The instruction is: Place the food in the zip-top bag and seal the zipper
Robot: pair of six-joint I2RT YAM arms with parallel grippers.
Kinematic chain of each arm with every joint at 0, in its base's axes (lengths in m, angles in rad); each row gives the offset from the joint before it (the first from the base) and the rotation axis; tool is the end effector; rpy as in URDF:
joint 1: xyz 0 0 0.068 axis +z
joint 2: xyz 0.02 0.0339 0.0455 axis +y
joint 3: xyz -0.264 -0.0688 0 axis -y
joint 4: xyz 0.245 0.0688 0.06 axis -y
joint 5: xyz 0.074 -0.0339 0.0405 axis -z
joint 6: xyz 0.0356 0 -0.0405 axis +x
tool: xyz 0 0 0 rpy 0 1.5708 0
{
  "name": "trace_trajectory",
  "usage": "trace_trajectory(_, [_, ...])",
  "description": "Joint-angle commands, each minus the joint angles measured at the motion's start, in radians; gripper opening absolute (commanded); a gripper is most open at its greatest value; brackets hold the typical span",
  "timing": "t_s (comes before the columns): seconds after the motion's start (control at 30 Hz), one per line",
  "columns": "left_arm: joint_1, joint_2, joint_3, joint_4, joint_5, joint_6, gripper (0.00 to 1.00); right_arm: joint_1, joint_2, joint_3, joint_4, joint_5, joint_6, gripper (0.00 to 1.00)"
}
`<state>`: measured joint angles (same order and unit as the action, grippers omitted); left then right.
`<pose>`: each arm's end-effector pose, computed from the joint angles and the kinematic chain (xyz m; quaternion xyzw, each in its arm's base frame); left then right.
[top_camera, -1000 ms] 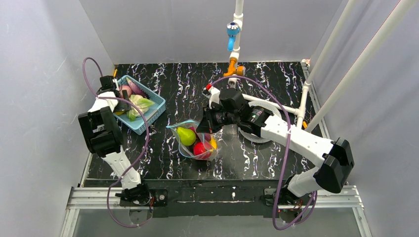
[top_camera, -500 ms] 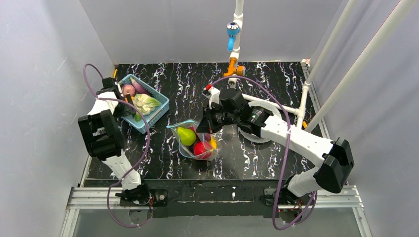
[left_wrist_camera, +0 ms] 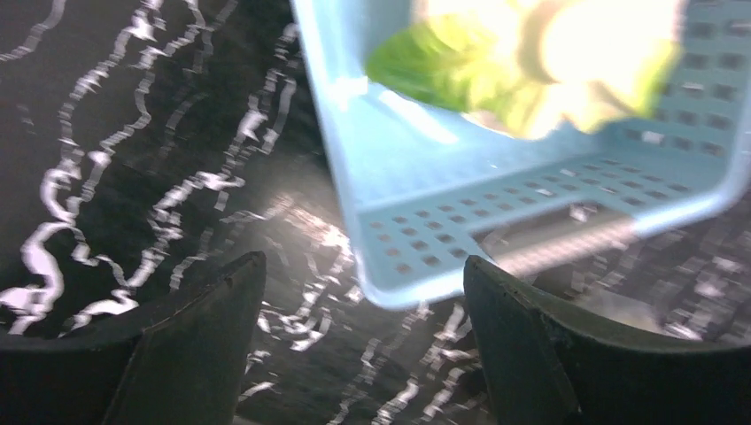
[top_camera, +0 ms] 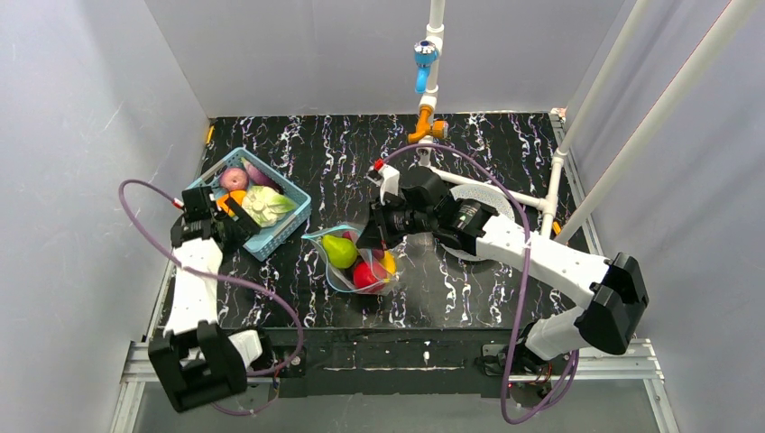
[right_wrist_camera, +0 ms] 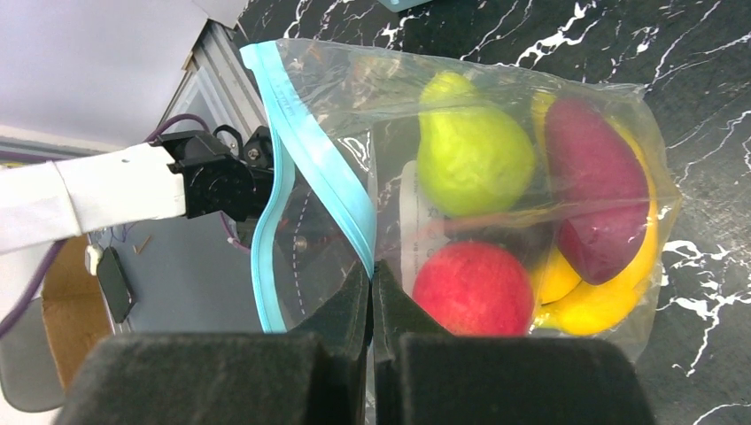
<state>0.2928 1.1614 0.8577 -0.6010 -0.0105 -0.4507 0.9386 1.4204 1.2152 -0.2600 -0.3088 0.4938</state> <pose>0.2243 0.0680 0.2535 -0.3449 0.8799 -0.0208 0.3263 0.1857 0.2718 0.3349 -0.2642 0.8024 0.4393 0.3054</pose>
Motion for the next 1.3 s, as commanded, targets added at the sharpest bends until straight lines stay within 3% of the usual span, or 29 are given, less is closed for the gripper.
trace_trajectory(0.0, [0.000,-0.124,-0.083,0.028,0.246,-0.186,0.80,0.027,-0.046,0.001,0.036,0.008,-0.014,0.01])
trace_trajectory(0.1, [0.000,-0.181,-0.091,0.065,0.303,-0.196,0.79,0.029,-0.053,0.001,0.032,0.018,-0.018,0.01])
trace_trajectory(0.2, [0.001,-0.215,-0.016,0.094,0.196,-0.042,0.80,0.030,-0.058,-0.002,0.034,0.018,-0.017,0.01])
trace_trajectory(0.3, [0.001,-0.151,0.118,0.099,0.076,0.060,0.85,0.040,-0.062,-0.005,0.037,0.018,-0.016,0.01])
trace_trajectory(0.4, [0.003,-0.040,0.216,0.126,0.010,0.072,0.87,0.046,-0.065,-0.005,0.038,0.024,-0.019,0.01])
trace_trajectory(0.5, [0.009,0.080,0.303,0.105,-0.065,-0.052,0.88,0.048,-0.072,-0.006,0.037,0.035,-0.023,0.01])
trace_trajectory(0.77, [0.024,0.386,0.419,0.156,-0.089,-0.534,0.83,0.068,-0.090,-0.003,0.019,0.088,-0.053,0.01])
trace_trajectory(0.97, [0.024,0.623,0.563,0.074,-0.127,-0.691,0.74,0.119,-0.106,-0.003,0.009,0.172,-0.097,0.01])
trace_trajectory(1.13, [0.022,0.671,0.593,-0.013,-0.257,-0.746,0.71,0.169,-0.121,0.003,-0.008,0.280,-0.143,0.01])
trace_trajectory(1.27, [0.023,0.673,0.548,0.006,-0.301,-0.774,0.76,0.186,-0.120,0.004,-0.009,0.304,-0.155,0.01])
